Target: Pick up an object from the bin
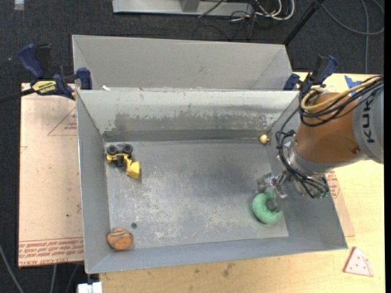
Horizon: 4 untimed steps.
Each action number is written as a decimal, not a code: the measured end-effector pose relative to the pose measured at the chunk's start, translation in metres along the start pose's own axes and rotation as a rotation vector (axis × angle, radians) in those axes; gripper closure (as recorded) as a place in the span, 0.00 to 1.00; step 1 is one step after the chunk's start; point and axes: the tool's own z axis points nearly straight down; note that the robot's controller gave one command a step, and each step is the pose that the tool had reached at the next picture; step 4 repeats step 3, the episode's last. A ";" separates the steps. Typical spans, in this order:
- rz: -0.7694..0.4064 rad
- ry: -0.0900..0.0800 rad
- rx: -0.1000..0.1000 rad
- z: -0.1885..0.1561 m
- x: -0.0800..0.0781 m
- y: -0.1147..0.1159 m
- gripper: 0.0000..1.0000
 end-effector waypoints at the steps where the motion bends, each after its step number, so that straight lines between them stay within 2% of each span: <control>1: 0.000 0.000 0.000 0.000 0.000 0.000 1.00; 4: 0.000 0.000 0.000 0.000 0.000 0.000 1.00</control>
Offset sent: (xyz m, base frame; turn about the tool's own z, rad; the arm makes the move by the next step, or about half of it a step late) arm 0.0000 0.0000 0.0000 0.0000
